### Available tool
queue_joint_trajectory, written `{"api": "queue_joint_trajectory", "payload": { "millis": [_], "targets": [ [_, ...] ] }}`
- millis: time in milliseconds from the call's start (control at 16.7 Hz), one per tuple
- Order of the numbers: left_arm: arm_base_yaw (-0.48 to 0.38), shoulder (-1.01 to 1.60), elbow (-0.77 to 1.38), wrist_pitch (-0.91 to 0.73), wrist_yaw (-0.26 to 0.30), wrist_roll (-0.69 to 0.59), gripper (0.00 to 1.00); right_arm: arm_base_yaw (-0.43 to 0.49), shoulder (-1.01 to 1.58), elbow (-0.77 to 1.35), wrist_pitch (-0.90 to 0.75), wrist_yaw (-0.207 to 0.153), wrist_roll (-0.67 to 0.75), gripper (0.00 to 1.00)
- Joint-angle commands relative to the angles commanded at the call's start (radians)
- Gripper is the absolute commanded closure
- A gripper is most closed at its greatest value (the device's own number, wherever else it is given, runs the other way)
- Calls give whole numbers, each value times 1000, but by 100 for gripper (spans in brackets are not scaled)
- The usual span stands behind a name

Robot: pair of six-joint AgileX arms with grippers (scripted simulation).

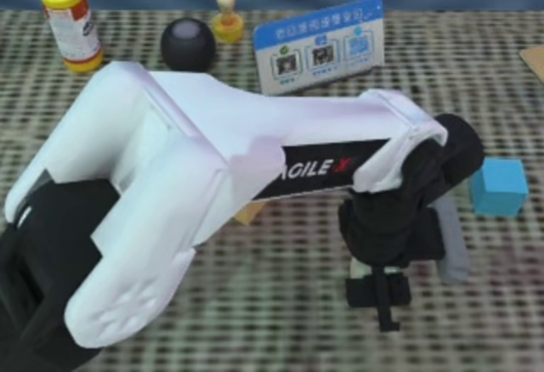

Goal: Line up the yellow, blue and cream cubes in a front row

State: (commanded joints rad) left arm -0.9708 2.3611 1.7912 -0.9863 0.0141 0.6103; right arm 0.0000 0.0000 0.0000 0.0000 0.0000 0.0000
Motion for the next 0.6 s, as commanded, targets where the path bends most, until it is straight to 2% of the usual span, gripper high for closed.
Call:
{"api": "queue_joint_trajectory", "payload": {
  "millis": [600],
  "targets": [
    [0, 0, 0, 0, 0, 0, 25, 0, 0, 0, 0, 0, 0, 0]
  ]
}}
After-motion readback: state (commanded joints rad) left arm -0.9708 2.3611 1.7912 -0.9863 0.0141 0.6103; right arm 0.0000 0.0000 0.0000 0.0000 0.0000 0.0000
